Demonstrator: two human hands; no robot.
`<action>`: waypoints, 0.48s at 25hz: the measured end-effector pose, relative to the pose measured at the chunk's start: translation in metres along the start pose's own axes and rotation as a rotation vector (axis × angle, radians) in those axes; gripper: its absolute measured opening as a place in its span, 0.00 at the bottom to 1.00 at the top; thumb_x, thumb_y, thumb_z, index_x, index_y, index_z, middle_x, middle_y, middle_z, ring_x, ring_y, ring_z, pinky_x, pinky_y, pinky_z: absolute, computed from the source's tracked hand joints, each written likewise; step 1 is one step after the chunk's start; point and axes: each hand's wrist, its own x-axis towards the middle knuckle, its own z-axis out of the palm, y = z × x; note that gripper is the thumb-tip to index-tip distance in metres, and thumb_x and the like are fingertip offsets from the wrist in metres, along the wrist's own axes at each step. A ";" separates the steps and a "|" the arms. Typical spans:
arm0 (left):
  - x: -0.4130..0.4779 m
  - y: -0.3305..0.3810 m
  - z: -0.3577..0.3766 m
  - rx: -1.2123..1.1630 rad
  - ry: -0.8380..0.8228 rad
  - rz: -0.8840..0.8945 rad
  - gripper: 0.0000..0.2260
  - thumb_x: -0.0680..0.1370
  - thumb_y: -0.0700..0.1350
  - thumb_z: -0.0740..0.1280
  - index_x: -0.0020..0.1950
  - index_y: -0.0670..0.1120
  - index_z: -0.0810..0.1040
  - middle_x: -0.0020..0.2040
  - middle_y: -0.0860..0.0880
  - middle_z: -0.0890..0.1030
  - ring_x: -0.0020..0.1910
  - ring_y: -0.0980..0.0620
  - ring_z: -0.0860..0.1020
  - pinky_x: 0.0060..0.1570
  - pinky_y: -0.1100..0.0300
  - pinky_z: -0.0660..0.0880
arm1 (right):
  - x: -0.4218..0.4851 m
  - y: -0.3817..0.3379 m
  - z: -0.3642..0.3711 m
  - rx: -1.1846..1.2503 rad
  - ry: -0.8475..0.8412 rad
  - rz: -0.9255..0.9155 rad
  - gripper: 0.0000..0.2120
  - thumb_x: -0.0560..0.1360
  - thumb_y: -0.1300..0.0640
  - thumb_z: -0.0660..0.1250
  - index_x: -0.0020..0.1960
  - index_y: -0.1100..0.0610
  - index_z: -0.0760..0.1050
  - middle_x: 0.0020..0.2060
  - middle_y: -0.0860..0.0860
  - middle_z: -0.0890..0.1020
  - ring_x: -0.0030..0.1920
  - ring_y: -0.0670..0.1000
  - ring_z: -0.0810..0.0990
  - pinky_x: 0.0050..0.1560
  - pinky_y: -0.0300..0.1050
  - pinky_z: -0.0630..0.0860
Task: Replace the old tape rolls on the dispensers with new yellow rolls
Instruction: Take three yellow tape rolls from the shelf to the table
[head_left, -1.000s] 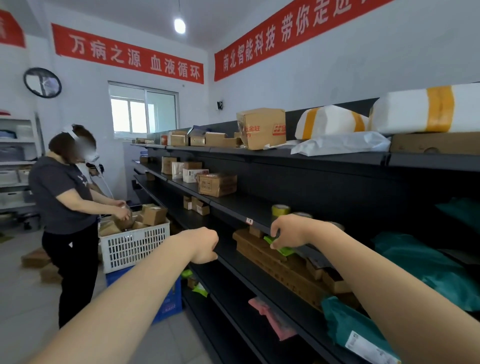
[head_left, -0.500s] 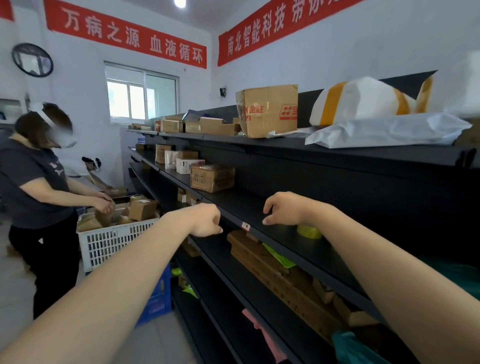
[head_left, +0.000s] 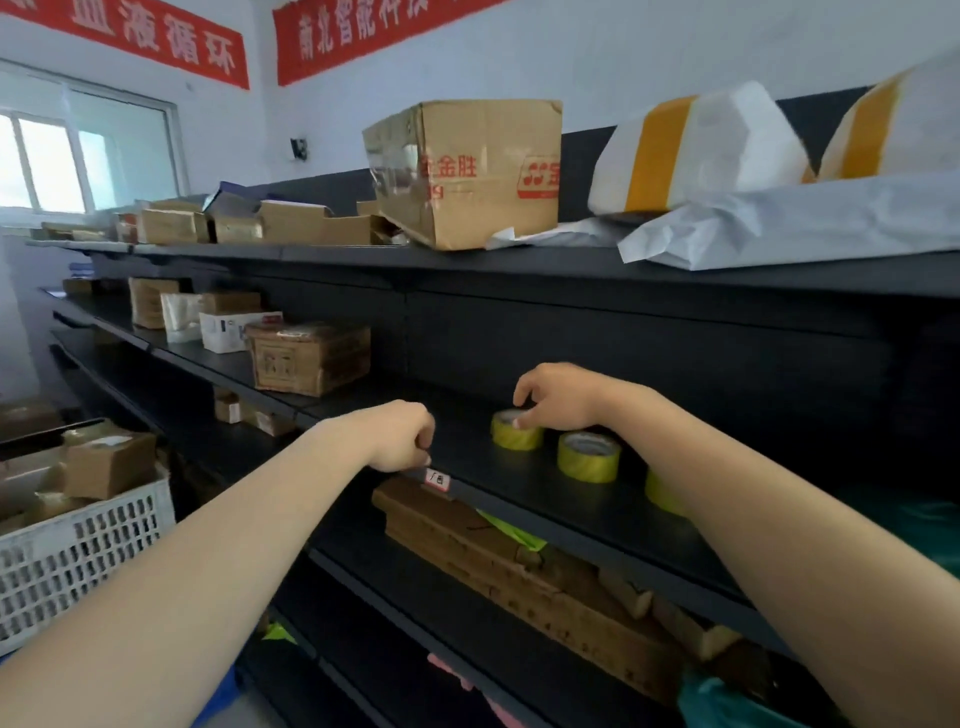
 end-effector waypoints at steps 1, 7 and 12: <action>0.012 -0.006 0.000 -0.045 0.013 0.037 0.11 0.76 0.50 0.66 0.57 0.48 0.76 0.53 0.49 0.78 0.50 0.51 0.77 0.52 0.55 0.76 | 0.004 0.001 -0.002 -0.022 -0.002 0.030 0.18 0.74 0.46 0.66 0.61 0.52 0.74 0.57 0.50 0.76 0.54 0.52 0.75 0.54 0.46 0.74; 0.081 -0.014 0.012 -0.125 0.036 0.291 0.11 0.76 0.50 0.67 0.55 0.47 0.78 0.48 0.51 0.77 0.48 0.51 0.77 0.50 0.57 0.75 | 0.007 0.020 -0.001 -0.033 -0.004 0.300 0.19 0.74 0.47 0.67 0.62 0.54 0.74 0.58 0.52 0.76 0.56 0.53 0.74 0.51 0.45 0.71; 0.139 0.008 0.032 -0.167 0.032 0.435 0.08 0.78 0.45 0.63 0.49 0.43 0.80 0.48 0.47 0.79 0.47 0.49 0.77 0.48 0.57 0.73 | 0.000 0.065 0.012 -0.060 -0.022 0.506 0.20 0.75 0.48 0.66 0.65 0.54 0.72 0.63 0.53 0.73 0.61 0.55 0.73 0.58 0.47 0.72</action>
